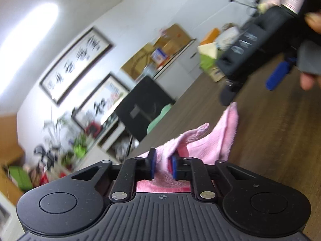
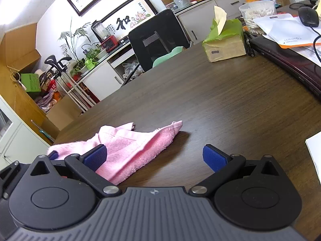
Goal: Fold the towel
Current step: 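Close the left gripper on a towel edge and lift it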
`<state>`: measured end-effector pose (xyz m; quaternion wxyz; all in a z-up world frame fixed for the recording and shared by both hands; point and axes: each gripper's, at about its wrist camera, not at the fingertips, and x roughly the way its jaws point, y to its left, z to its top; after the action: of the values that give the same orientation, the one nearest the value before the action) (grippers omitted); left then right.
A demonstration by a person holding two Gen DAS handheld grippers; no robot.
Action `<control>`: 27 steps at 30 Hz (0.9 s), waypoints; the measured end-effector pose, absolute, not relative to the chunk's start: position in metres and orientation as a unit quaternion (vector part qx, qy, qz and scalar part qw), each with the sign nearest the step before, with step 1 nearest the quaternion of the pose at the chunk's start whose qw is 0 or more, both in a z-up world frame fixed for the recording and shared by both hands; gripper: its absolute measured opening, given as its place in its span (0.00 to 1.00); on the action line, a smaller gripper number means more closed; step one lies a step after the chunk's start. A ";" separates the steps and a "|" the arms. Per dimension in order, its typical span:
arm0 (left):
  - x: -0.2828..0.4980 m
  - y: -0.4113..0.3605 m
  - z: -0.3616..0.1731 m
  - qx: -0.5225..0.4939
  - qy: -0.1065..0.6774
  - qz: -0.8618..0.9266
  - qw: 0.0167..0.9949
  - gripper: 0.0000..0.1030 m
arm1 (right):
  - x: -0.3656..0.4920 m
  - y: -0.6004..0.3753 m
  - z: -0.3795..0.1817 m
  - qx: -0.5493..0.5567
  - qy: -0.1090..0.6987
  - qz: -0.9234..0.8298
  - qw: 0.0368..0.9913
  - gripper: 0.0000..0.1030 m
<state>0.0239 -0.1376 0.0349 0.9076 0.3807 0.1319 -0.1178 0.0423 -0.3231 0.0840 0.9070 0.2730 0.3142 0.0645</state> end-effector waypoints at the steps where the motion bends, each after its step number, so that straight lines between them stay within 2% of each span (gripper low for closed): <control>1: 0.026 -0.134 0.039 0.370 0.141 -0.112 0.911 0.11 | 0.043 -0.321 0.083 0.266 0.315 0.062 0.909 0.99; 5: 0.031 -0.122 0.053 0.327 0.177 -0.080 0.925 0.10 | 0.044 -0.314 0.081 0.240 0.319 0.056 0.915 0.99; 21: 0.044 -0.081 0.068 0.212 0.234 -0.037 0.948 0.05 | 0.043 -0.297 0.076 0.185 0.312 0.064 0.930 0.99; 27: 0.044 -0.037 0.073 0.092 0.262 -0.045 0.959 0.05 | 0.047 -0.308 0.070 0.212 0.311 0.068 0.924 0.99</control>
<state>0.0442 -0.0372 0.0725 0.9595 0.0923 0.2623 -0.0455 0.0473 -0.3077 0.0703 0.9242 0.2116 0.3106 0.0676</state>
